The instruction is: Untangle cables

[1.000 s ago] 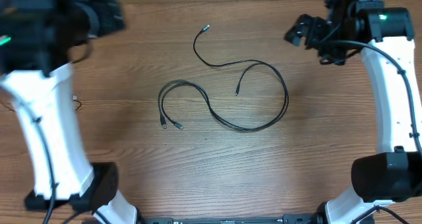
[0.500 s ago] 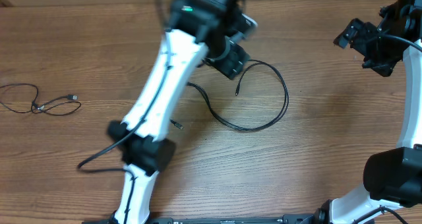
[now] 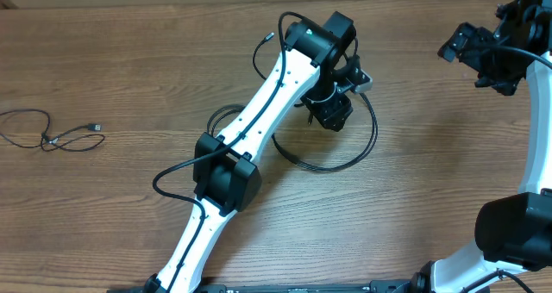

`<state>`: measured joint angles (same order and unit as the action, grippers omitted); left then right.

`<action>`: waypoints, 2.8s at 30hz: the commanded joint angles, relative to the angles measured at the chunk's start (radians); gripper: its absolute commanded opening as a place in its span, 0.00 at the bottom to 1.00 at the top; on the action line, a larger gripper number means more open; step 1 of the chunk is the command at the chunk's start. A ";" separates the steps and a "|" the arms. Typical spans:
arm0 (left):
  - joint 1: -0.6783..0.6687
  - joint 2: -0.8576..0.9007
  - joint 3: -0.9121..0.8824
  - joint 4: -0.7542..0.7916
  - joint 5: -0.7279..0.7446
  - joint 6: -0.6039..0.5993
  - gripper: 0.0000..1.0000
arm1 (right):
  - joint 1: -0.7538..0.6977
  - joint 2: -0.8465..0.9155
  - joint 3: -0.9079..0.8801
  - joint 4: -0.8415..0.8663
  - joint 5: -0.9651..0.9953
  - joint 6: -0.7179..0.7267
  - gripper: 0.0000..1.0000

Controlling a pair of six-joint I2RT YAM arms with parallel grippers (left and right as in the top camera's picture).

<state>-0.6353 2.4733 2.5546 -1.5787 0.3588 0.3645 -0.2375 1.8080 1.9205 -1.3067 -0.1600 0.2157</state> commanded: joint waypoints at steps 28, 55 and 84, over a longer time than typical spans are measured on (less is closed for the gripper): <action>-0.129 0.025 -0.288 0.151 -0.029 0.003 0.41 | -0.099 0.018 0.022 0.060 -0.025 -0.038 1.00; -0.190 0.025 -0.403 0.292 -0.201 -0.210 0.24 | -0.099 0.018 0.022 0.047 -0.025 -0.038 1.00; -0.185 0.024 -0.176 0.125 -0.161 -0.213 0.36 | -0.099 0.018 0.022 0.016 -0.133 -0.040 1.00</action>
<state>-0.8242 2.4897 2.3909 -1.4487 0.1524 0.1051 -0.3325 1.8114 1.9205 -1.2839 -0.2817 0.1825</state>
